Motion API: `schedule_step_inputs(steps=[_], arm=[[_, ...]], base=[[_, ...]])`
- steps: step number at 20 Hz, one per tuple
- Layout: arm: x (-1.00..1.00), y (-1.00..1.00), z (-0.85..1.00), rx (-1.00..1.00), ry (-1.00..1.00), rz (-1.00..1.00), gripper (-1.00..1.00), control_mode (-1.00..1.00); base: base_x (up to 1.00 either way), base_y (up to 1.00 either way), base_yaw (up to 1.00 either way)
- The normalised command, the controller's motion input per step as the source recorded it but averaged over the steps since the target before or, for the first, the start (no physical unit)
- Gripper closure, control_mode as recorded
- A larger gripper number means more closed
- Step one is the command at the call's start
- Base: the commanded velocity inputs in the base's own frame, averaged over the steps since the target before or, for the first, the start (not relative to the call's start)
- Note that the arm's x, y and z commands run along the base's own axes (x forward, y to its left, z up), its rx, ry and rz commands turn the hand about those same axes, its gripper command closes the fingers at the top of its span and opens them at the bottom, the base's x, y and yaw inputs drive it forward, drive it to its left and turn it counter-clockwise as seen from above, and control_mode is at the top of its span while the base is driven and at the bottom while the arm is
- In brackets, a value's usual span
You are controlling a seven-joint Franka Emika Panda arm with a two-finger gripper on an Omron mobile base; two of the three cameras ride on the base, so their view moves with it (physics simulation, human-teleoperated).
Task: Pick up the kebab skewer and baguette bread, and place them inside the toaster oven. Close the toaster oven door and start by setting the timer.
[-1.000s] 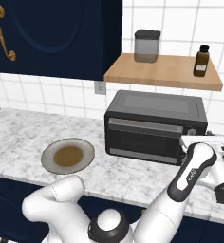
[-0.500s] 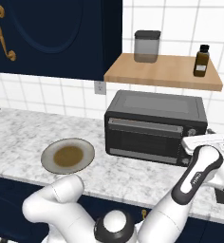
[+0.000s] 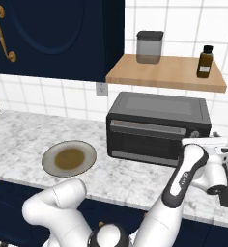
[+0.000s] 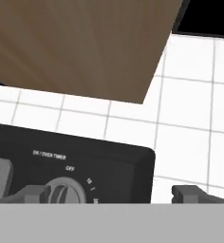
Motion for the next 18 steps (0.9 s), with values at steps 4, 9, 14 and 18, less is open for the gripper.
schedule_step_inputs(steps=[4, 9, 14, 18], arm=[[0.20, 0.00, -0.31, -0.03, 0.00, -0.29, -1.00, -1.00], [0.22, 0.00, -0.44, 0.00, 0.00, -0.24, -1.00, -1.00], [0.36, 0.00, -0.41, 0.00, 0.00, -0.20, -1.00, -1.00], [0.41, -0.01, -0.39, 0.00, 0.00, -0.17, -1.00, -1.00]], base=[[0.00, 0.00, 0.00], [0.00, 0.00, 0.00], [0.00, 0.00, 0.00], [0.00, 0.00, 0.00]])
